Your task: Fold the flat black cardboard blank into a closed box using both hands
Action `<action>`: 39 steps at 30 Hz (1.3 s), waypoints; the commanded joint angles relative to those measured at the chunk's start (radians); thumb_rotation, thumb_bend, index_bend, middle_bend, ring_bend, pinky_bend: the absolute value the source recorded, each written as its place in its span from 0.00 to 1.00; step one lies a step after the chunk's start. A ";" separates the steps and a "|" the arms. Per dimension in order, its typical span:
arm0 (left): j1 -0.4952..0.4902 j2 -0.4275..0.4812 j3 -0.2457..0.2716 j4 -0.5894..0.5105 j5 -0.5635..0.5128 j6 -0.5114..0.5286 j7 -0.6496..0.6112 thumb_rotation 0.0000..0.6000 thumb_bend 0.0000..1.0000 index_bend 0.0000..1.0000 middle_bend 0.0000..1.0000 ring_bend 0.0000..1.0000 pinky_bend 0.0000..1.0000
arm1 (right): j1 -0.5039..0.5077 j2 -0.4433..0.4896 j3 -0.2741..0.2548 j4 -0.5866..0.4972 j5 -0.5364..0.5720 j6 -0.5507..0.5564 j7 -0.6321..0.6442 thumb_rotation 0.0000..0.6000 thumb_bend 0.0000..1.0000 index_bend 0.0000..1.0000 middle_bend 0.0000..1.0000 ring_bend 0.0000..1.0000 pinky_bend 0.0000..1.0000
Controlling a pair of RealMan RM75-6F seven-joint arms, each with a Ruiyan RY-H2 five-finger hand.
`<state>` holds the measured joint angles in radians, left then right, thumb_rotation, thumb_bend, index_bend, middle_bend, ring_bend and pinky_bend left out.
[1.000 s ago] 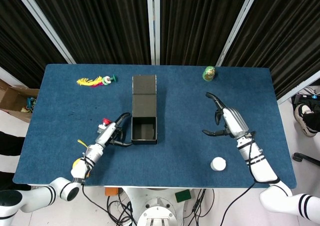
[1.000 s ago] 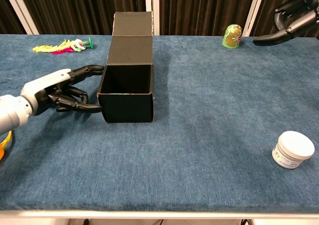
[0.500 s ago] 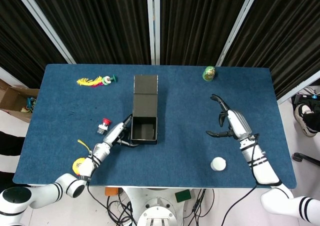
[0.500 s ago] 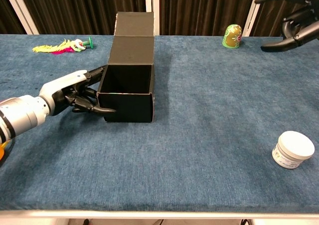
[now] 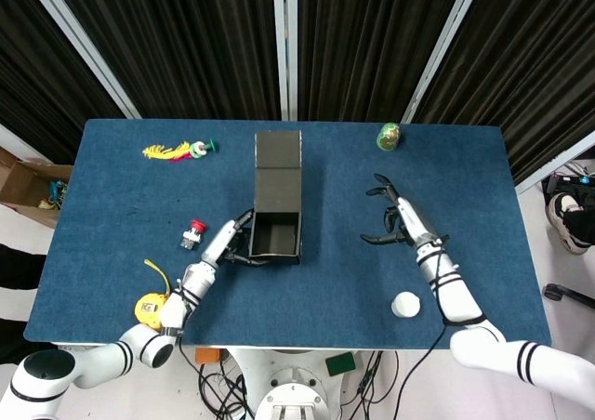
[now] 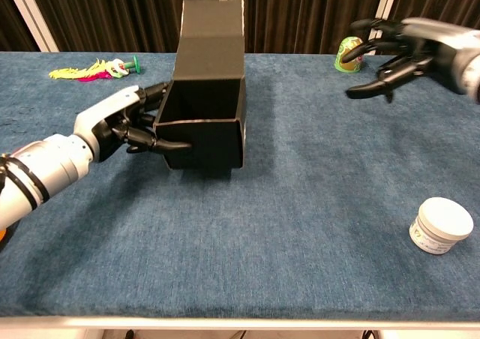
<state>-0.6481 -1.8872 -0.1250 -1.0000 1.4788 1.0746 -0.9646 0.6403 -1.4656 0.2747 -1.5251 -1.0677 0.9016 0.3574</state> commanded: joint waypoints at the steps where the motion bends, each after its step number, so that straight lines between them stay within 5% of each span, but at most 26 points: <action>1: 0.009 0.038 0.000 -0.075 0.033 0.052 0.024 1.00 0.06 0.59 0.59 0.69 0.97 | 0.118 -0.078 0.078 0.069 0.162 -0.121 -0.083 1.00 0.00 0.03 0.25 0.73 0.70; 12: -0.008 0.101 0.000 -0.224 0.067 0.082 0.137 1.00 0.06 0.58 0.58 0.70 0.97 | 0.355 -0.191 0.222 0.153 0.460 -0.130 -0.266 1.00 0.00 0.04 0.26 0.74 0.70; 21: -0.045 0.086 -0.004 -0.178 0.019 -0.012 0.244 1.00 0.05 0.57 0.57 0.69 0.97 | 0.406 -0.119 0.300 0.000 0.458 -0.139 -0.292 1.00 0.00 0.05 0.29 0.75 0.71; 25: -0.055 0.079 -0.018 -0.145 -0.034 -0.068 0.283 1.00 0.05 0.56 0.56 0.69 0.97 | 0.403 -0.044 0.260 -0.130 0.426 -0.156 -0.345 1.00 0.00 0.05 0.31 0.75 0.73; 32: -0.054 0.064 -0.058 -0.122 -0.134 -0.123 0.365 1.00 0.05 0.55 0.51 0.69 0.96 | 0.463 0.052 0.110 -0.250 0.468 -0.209 -0.505 1.00 0.00 0.07 0.33 0.78 0.76; 39: -0.034 0.064 -0.087 -0.136 -0.210 -0.136 0.435 1.00 0.04 0.42 0.43 0.70 0.97 | 0.526 0.074 0.017 -0.272 0.508 -0.094 -0.661 1.00 0.00 0.11 0.36 0.79 0.77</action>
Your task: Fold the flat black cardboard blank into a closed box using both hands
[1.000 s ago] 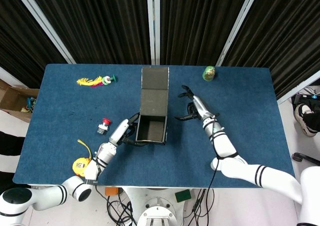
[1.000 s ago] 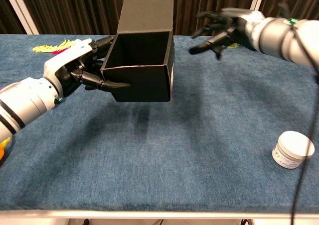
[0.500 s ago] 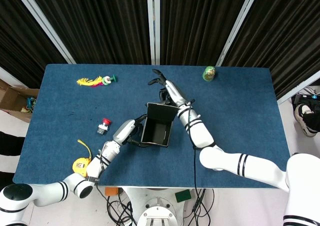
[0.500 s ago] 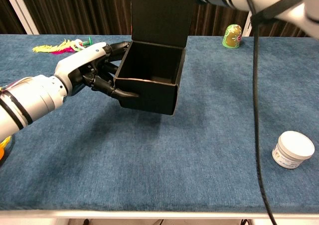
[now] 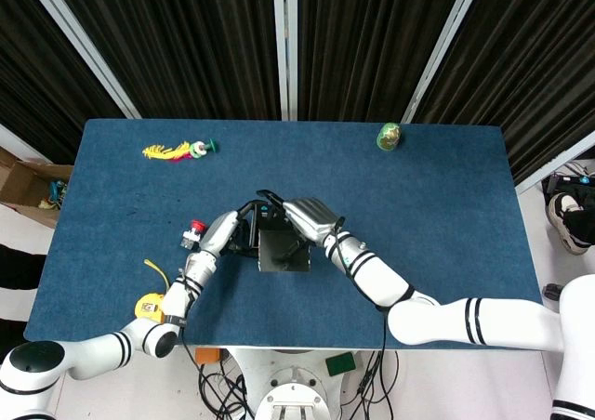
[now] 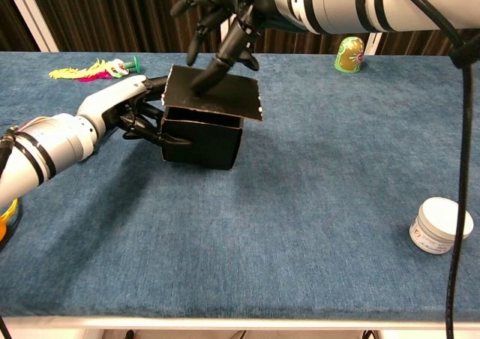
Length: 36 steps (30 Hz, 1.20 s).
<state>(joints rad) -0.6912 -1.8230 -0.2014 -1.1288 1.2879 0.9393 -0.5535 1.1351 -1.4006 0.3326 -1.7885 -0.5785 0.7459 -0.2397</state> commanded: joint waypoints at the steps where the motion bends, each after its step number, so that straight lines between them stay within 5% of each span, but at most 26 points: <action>1: 0.012 0.004 -0.011 -0.016 -0.029 -0.006 0.037 1.00 0.04 0.40 0.41 0.70 0.97 | 0.039 0.002 -0.052 -0.001 0.021 0.091 -0.089 1.00 0.00 0.11 0.36 0.79 0.77; 5: 0.017 0.027 -0.010 -0.048 -0.061 -0.033 0.092 0.97 0.04 0.20 0.29 0.70 0.97 | 0.054 -0.025 -0.067 0.027 0.051 0.132 -0.124 1.00 0.00 0.13 0.36 0.79 0.78; 10: 0.029 0.039 -0.015 -0.074 -0.089 -0.023 0.163 0.78 0.02 0.03 0.18 0.69 0.97 | 0.075 -0.054 -0.074 0.063 0.078 0.138 -0.150 1.00 0.00 0.13 0.36 0.80 0.78; 17: 0.043 0.064 -0.011 -0.107 -0.104 -0.012 0.244 0.59 0.00 0.00 0.10 0.67 0.96 | 0.100 -0.071 -0.067 0.066 0.103 0.142 -0.172 1.00 0.00 0.14 0.36 0.80 0.78; 36: 0.104 0.210 0.104 -0.266 -0.047 0.079 0.614 0.57 0.00 0.00 0.05 0.63 0.92 | 0.160 -0.144 -0.089 0.087 0.125 0.214 -0.300 1.00 0.00 0.16 0.37 0.80 0.79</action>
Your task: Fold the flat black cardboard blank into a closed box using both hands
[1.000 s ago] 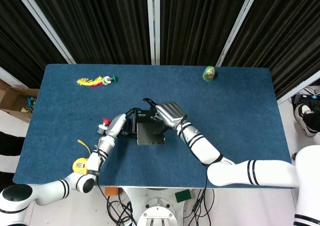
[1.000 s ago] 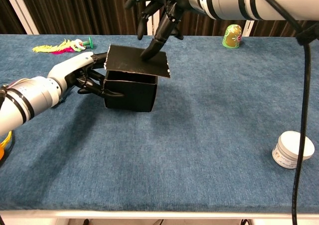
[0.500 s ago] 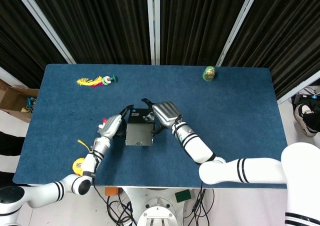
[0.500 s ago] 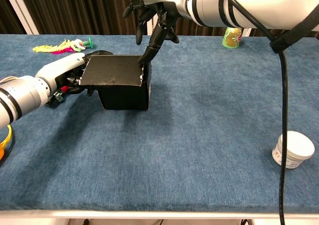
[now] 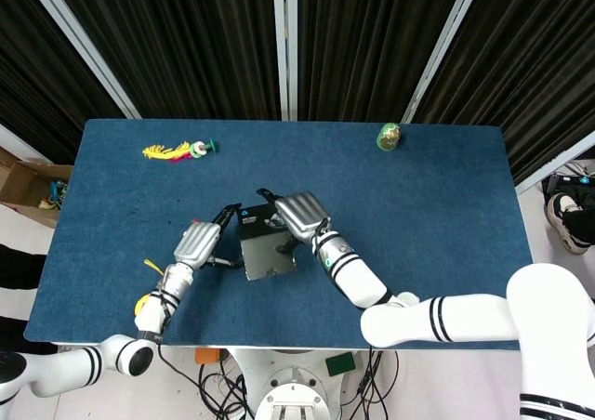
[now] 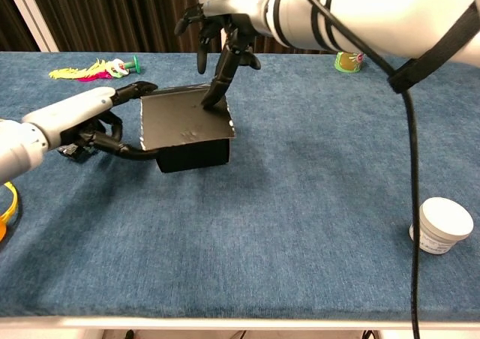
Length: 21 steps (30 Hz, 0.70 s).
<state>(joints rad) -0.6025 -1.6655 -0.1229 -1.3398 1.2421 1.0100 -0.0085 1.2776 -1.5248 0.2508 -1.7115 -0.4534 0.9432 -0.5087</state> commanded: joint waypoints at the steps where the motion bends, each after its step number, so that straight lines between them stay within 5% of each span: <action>1: 0.020 0.073 0.033 -0.076 -0.005 0.010 0.095 0.57 0.00 0.00 0.05 0.63 0.92 | 0.024 -0.032 -0.014 0.018 -0.004 0.027 -0.051 1.00 0.00 0.17 0.37 0.80 0.79; 12: 0.065 0.216 0.061 -0.191 -0.025 0.029 0.160 0.59 0.00 0.00 0.05 0.63 0.92 | -0.012 -0.131 -0.118 0.130 -0.243 0.096 -0.104 1.00 0.00 0.31 0.41 0.83 0.82; 21: 0.074 0.228 0.027 -0.194 0.000 0.039 0.049 0.60 0.00 0.00 0.05 0.63 0.92 | -0.089 -0.319 -0.219 0.505 -0.649 0.154 0.042 1.00 0.04 0.53 0.49 0.87 0.87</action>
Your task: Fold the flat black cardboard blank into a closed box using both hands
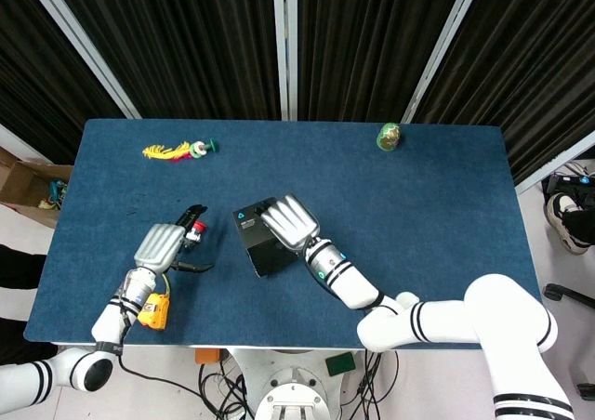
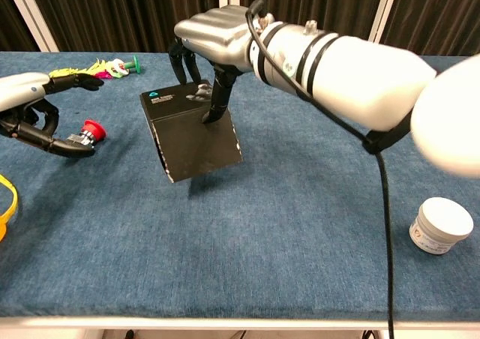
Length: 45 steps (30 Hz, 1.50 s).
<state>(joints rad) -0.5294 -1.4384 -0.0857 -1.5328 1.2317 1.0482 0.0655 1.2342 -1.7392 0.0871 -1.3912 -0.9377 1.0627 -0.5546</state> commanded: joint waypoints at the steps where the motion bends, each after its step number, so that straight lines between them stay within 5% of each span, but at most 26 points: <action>1: 0.000 0.001 -0.011 -0.001 0.014 0.000 -0.033 0.60 0.00 0.00 0.05 0.63 0.92 | -0.052 -0.119 -0.058 0.216 -0.183 0.032 0.104 1.00 0.05 0.54 0.50 0.87 0.87; 12: 0.003 0.010 -0.015 -0.003 0.047 -0.010 -0.108 0.59 0.00 0.00 0.05 0.63 0.92 | -0.091 -0.207 -0.050 0.427 -0.344 0.014 0.148 1.00 0.13 0.63 0.56 0.88 0.89; 20: 0.013 0.014 -0.012 0.008 0.062 0.007 -0.109 0.59 0.00 0.00 0.05 0.63 0.92 | -0.116 -0.219 -0.014 0.457 -0.397 0.024 0.162 1.00 0.22 0.64 0.57 0.89 0.89; 26: 0.042 0.046 -0.016 0.015 0.068 0.087 -0.013 0.67 0.00 0.00 0.06 0.58 0.89 | -0.165 -0.105 0.031 0.311 -0.434 0.111 0.162 1.00 0.20 0.52 0.53 0.88 0.88; 30: 0.072 0.088 -0.014 0.011 0.073 0.146 0.045 0.74 0.00 0.05 0.18 0.56 0.64 | -0.241 0.029 0.041 0.138 -0.434 0.183 0.138 1.00 0.20 0.38 0.51 0.86 0.86; 34: 0.129 0.143 0.012 0.036 0.108 0.240 0.112 0.87 0.00 0.16 0.18 0.45 0.56 | -0.383 0.235 0.011 -0.091 -0.411 0.276 0.141 1.00 0.21 0.29 0.49 0.72 0.80; 37: 0.181 0.179 0.032 0.050 0.130 0.314 0.135 0.98 0.00 0.16 0.18 0.33 0.52 | -0.490 0.400 -0.035 -0.246 -0.374 0.304 0.196 1.00 0.21 0.21 0.39 0.47 0.60; 42: 0.278 0.223 0.064 0.075 0.159 0.427 0.086 1.00 0.00 0.16 0.18 0.19 0.36 | -0.641 0.631 -0.139 -0.368 -0.366 0.300 0.393 1.00 0.23 0.02 0.16 0.07 0.09; 45: 0.351 0.254 0.089 0.056 0.163 0.497 0.069 1.00 0.00 0.16 0.18 0.15 0.29 | -0.736 0.709 -0.195 -0.353 -0.407 0.332 0.529 1.00 0.23 0.00 0.05 0.00 0.00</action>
<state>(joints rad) -0.2274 -1.2128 -0.0205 -1.4708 1.3837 1.4988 0.1530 0.6327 -1.1394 -0.0202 -1.6947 -1.3237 1.3507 -0.1847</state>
